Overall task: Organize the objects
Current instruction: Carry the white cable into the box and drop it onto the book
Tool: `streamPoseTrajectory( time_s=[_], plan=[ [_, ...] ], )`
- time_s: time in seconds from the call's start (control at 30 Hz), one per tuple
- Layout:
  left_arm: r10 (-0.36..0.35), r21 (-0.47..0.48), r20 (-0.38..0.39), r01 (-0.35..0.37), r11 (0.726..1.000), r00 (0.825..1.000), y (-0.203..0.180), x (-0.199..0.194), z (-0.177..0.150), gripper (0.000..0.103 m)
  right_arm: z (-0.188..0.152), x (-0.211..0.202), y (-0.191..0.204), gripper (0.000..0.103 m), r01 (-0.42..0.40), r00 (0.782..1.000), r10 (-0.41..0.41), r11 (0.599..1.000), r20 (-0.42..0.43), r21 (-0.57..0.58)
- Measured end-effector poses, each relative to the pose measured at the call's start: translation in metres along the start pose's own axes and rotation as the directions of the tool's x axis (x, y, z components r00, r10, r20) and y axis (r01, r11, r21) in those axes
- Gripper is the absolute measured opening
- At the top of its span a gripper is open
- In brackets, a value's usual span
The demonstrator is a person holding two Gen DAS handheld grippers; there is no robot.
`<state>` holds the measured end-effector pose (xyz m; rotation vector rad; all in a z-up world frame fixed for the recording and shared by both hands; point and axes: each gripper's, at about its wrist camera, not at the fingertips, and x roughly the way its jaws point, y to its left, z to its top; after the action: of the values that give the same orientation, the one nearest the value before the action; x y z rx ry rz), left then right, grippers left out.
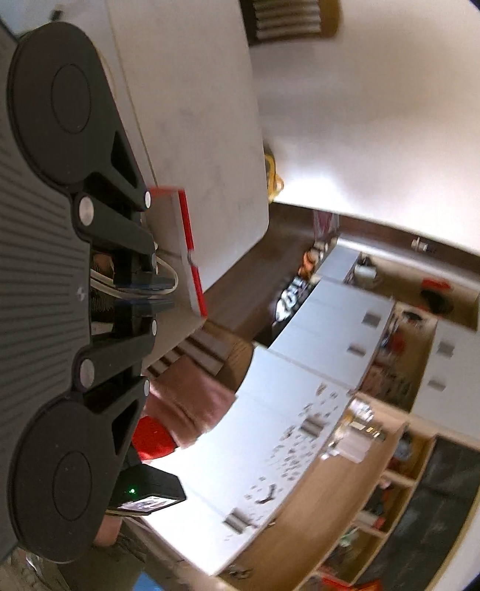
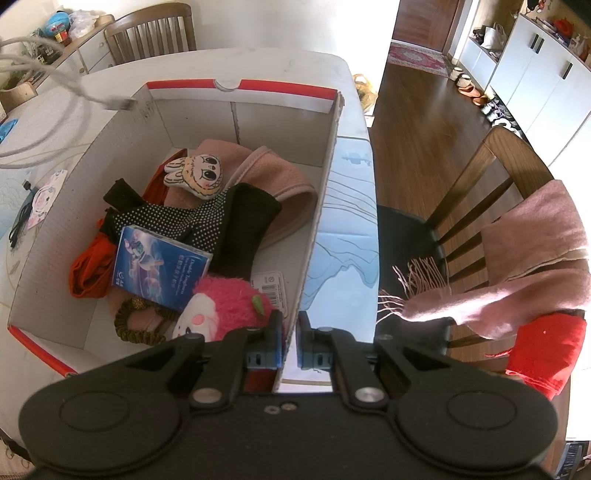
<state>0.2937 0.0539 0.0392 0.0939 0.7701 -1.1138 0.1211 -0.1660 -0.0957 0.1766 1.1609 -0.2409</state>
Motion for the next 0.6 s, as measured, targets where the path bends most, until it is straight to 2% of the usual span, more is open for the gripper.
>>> streamPoseTrajectory(
  time_s=[0.17, 0.33, 0.6],
  plan=[
    [-0.009, 0.058, -0.068, 0.013, 0.998, 0.998, -0.02, 0.046, 0.002, 0.004, 0.0, 0.0, 0.0, 0.006, -0.003, 1.0, 0.003, 1.0, 0.001, 0.001],
    [-0.008, 0.102, -0.135, 0.022, 0.995, 0.991, -0.032, 0.079, -0.01, 0.004, -0.001, 0.0, -0.001, 0.006, -0.007, 1.0, 0.007, 1.0, 0.005, 0.004],
    [-0.023, 0.131, -0.25, 0.057, 0.99, 0.968, -0.044, 0.118, -0.041, 0.003, -0.002, 0.0, -0.001, 0.006, -0.011, 1.0, 0.011, 1.0, 0.008, 0.005]
  ],
)
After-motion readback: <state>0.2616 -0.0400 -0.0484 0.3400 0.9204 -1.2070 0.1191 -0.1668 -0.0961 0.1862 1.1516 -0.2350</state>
